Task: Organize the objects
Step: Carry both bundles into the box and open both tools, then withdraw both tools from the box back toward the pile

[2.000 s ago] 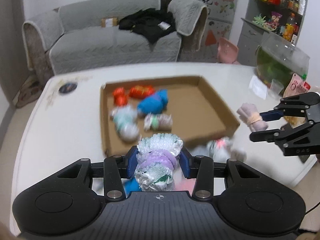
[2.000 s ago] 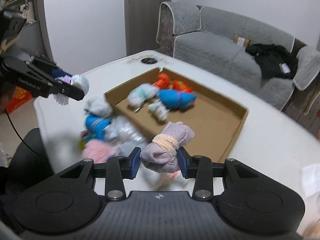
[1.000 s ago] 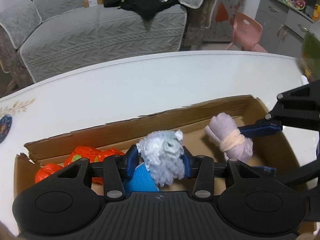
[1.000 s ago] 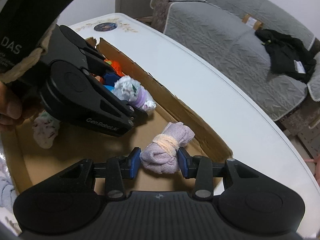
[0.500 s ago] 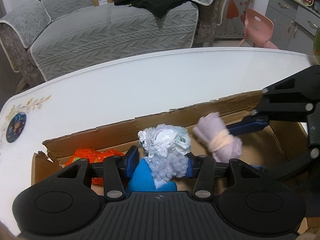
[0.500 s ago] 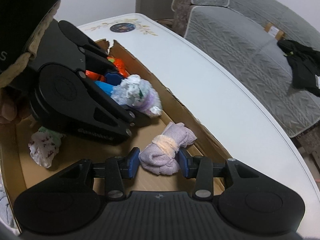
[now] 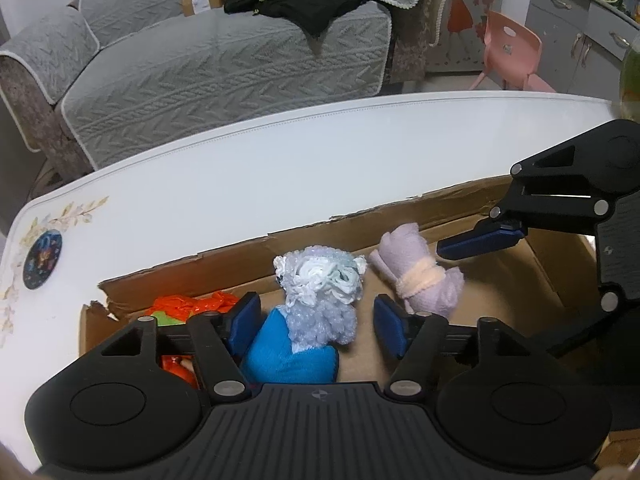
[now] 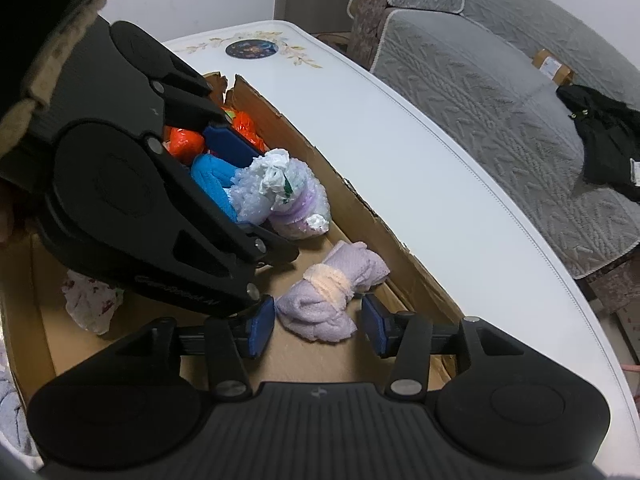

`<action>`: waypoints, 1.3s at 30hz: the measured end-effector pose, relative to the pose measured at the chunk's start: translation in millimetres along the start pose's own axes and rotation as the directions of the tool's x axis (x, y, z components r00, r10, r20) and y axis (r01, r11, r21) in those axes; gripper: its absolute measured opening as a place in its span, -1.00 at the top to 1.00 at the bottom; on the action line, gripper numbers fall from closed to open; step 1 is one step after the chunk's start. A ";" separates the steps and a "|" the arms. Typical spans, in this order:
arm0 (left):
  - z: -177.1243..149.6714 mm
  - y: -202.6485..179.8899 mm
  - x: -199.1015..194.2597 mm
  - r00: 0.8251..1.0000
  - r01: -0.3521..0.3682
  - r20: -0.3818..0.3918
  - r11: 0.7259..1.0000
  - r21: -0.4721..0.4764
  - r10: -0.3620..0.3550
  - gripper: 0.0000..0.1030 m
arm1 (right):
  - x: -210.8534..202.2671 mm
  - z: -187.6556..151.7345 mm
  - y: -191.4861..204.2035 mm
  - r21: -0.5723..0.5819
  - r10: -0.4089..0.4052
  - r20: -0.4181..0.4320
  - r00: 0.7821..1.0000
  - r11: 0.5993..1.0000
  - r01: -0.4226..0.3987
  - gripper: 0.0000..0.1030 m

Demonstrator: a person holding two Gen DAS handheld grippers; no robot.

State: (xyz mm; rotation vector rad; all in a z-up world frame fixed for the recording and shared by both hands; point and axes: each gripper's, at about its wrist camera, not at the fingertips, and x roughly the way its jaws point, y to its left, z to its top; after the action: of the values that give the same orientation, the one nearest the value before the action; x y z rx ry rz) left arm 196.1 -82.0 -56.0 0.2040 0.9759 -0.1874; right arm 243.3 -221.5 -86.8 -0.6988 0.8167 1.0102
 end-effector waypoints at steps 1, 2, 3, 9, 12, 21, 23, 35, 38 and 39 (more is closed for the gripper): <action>-0.5 0.4 -2.7 1.000 0.003 -0.001 1.000 -0.001 -0.003 -0.38 | -0.9 0.0 0.7 0.001 -0.005 -0.001 1.000 1.000 0.005 0.12; -1.0 0.7 -6.3 1.000 0.005 0.002 1.000 0.000 -0.005 -0.38 | -2.1 0.3 1.4 0.003 -0.010 -0.004 1.000 1.000 0.010 0.12; -1.8 0.7 -9.7 1.000 0.006 0.007 1.000 0.002 -0.006 -0.39 | -4.2 0.1 2.3 0.003 -0.015 -0.006 1.000 1.000 0.015 0.11; -11.5 3.0 -36.2 0.999 0.011 0.038 1.000 0.003 -0.011 -0.42 | -16.1 -5.2 12.3 0.004 -0.045 -0.012 0.999 0.999 0.045 0.01; -18.9 7.2 -51.9 0.999 0.006 0.048 1.000 0.000 -0.006 -0.43 | -27.5 -11.1 19.2 0.006 -0.053 -0.007 0.999 0.999 0.053 0.01; -54.3 24.6 -91.4 0.998 -0.028 0.056 0.999 -0.030 0.029 -0.47 | -57.1 -24.1 40.6 -0.006 -0.059 0.021 0.998 0.998 0.059 0.01; -65.1 29.0 -103.3 0.997 -0.033 0.065 0.999 -0.037 0.036 -0.51 | -63.8 -27.7 45.0 0.001 -0.063 0.029 0.998 0.998 0.063 0.00; -167.1 47.3 -173.8 0.992 -0.030 0.117 0.993 -0.114 0.044 -0.66 | -132.5 -84.2 106.5 0.020 -0.060 0.152 0.987 0.998 0.057 -0.49; -199.5 46.1 -183.0 0.994 -0.017 0.108 0.988 -0.156 0.034 -0.67 | -139.8 -102.7 119.6 0.040 -0.042 0.160 0.986 0.999 0.036 -0.51; -208.7 45.1 -184.6 0.994 -0.012 0.105 0.985 -0.172 0.030 -0.68 | -139.3 -108.3 123.2 0.049 -0.037 0.162 0.986 0.998 0.030 -0.52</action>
State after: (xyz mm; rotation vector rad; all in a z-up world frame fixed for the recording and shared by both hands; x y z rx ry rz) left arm -60.6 26.8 -11.6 0.0465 0.8774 -0.0935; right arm 60.6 -325.7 -41.3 -0.5806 0.6819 1.0012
